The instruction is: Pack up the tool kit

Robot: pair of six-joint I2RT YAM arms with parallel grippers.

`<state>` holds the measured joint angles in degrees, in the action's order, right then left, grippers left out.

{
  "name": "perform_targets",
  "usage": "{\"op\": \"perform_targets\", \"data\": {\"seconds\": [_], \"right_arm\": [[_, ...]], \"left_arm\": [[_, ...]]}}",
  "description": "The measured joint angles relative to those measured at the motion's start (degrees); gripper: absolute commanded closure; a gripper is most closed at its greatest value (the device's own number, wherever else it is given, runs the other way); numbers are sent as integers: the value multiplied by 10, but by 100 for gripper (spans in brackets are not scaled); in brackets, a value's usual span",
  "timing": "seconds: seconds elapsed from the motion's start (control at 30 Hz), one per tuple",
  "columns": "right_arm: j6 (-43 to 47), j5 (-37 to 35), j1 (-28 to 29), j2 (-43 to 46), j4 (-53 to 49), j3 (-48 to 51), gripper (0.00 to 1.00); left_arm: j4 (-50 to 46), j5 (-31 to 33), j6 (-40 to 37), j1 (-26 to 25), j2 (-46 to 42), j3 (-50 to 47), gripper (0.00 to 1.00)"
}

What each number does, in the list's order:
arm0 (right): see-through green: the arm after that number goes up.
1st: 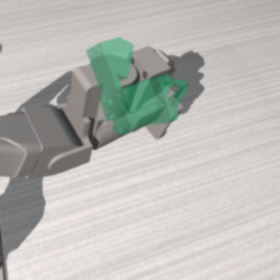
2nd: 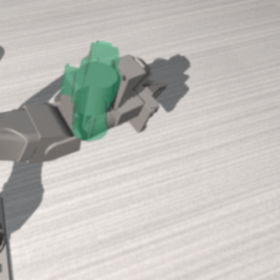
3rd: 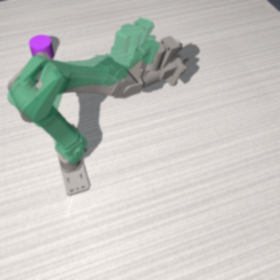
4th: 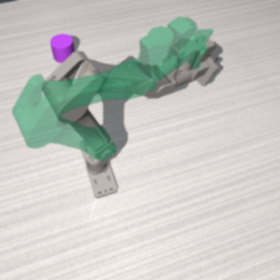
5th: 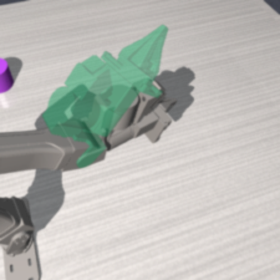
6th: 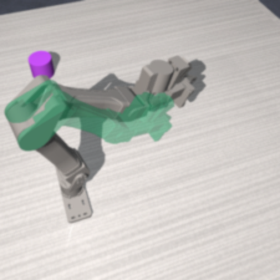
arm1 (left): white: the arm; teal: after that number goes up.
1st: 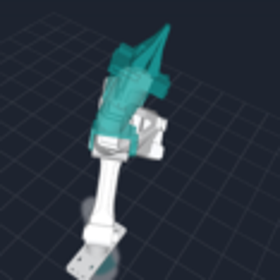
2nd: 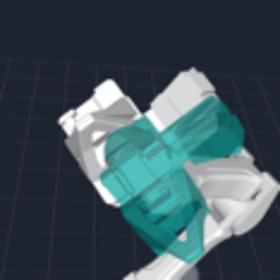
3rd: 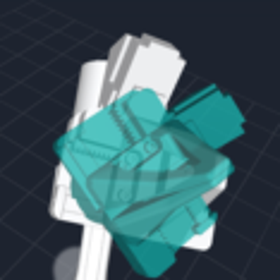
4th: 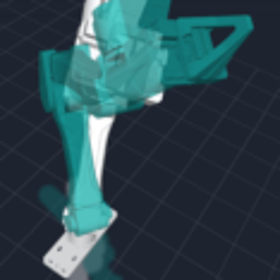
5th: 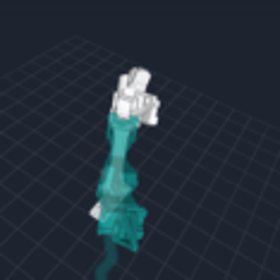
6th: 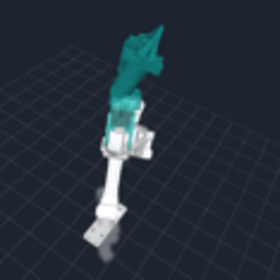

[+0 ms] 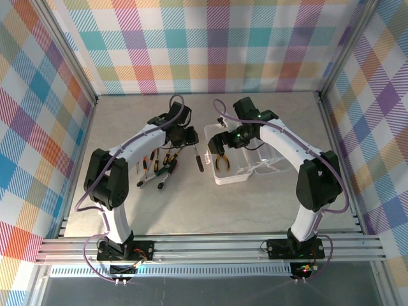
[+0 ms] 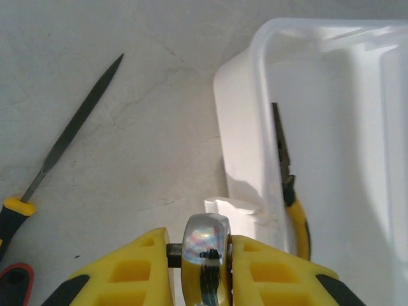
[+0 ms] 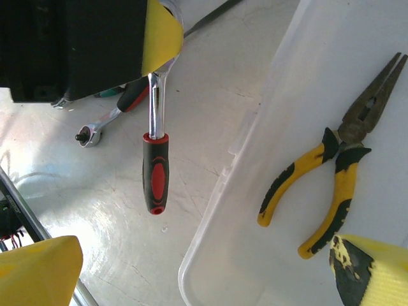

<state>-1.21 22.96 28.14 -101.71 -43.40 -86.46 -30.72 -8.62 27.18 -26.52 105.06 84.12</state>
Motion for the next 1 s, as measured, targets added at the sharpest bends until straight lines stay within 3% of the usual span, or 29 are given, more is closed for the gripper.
{"op": "perform_targets", "data": {"seconds": [0.5, 0.9, 1.0], "right_arm": [[-24, 17, 41, 0, 62, -5, 19], [-64, 21, 57, -23, 106, -33, 74], [-73, 13, 57, -25, 108, -33, 99]], "left_arm": [[30, -76, 16, 8, -61, 53, 100], [55, -96, 35, 8, -61, 41, 100], [55, -95, 35, 8, -61, 40, 100]]}}
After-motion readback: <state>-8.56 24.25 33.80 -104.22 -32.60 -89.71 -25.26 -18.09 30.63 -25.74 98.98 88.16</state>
